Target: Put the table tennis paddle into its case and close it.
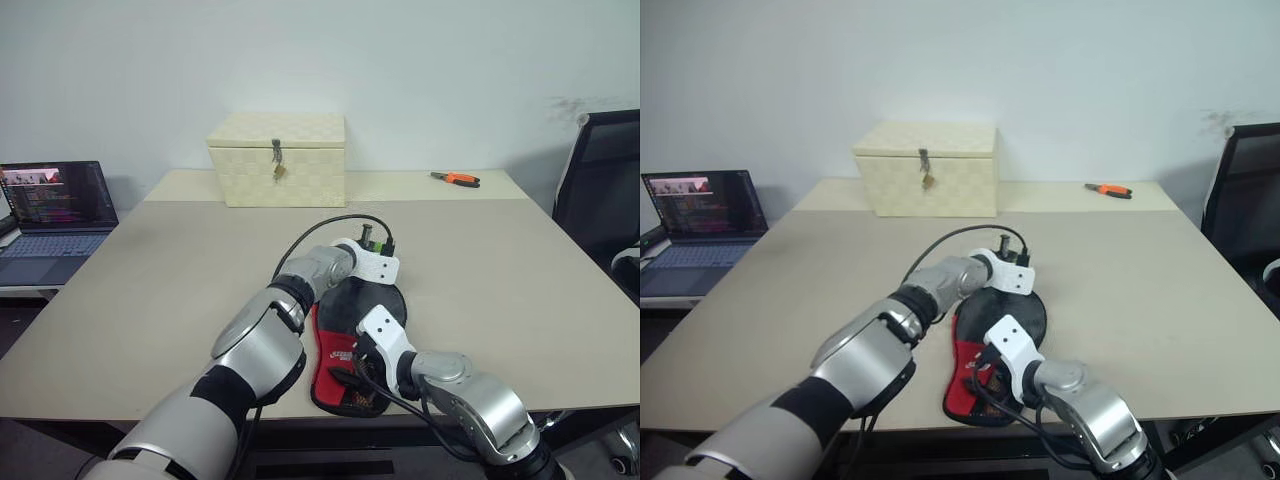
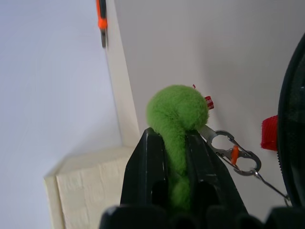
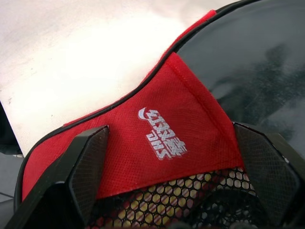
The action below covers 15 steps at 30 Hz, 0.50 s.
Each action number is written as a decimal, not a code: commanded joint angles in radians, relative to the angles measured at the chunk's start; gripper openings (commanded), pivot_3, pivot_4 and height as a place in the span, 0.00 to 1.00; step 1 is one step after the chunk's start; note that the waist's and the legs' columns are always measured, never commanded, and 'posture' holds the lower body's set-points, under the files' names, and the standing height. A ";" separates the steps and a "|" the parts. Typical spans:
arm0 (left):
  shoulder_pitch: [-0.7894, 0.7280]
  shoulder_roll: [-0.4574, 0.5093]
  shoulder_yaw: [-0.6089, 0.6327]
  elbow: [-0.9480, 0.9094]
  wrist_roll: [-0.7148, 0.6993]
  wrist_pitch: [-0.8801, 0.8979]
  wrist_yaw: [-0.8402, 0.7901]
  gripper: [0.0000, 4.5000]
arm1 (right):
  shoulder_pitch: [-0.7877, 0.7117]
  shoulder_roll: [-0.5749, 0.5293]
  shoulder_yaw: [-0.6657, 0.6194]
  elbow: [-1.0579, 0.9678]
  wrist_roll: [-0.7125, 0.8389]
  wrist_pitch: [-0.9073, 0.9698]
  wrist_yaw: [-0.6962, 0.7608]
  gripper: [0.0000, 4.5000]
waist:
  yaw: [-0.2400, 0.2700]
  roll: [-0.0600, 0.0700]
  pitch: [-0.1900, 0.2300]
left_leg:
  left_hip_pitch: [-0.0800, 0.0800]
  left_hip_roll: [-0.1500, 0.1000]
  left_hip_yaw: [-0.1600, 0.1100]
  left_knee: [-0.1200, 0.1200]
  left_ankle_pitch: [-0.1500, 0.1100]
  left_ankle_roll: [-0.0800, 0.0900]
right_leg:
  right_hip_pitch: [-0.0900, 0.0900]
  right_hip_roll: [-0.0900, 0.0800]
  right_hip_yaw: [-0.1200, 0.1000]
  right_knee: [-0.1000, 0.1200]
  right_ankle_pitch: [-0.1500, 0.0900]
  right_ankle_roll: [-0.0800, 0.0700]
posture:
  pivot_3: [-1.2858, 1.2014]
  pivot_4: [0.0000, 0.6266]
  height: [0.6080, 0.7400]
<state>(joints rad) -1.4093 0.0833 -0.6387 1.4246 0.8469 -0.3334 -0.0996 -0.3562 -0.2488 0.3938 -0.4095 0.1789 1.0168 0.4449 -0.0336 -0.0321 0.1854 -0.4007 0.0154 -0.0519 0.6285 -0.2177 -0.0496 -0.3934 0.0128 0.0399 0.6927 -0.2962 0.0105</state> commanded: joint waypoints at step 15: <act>-0.064 -0.103 -0.077 -0.036 0.060 -0.210 0.045 0.02 | 0.039 0.020 0.086 0.067 0.025 0.067 0.014 1.00 | -0.001 0.000 0.000 | 0.000 0.000 0.000 0.000 0.000 0.000 | 0.000 0.000 0.000 0.000 0.000 0.000 | 0.52 0.24 1.00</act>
<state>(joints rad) -1.4222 0.0042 -0.7174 1.4246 0.9165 -0.5054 -0.0738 -0.3569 -0.2340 0.4056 -0.4091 0.1786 1.0194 0.4384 -0.0348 -0.0321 0.1853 -0.4004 0.0152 -0.0515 0.6284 -0.2177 -0.0496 -0.3932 0.0128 0.0404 0.6927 -0.2962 0.0106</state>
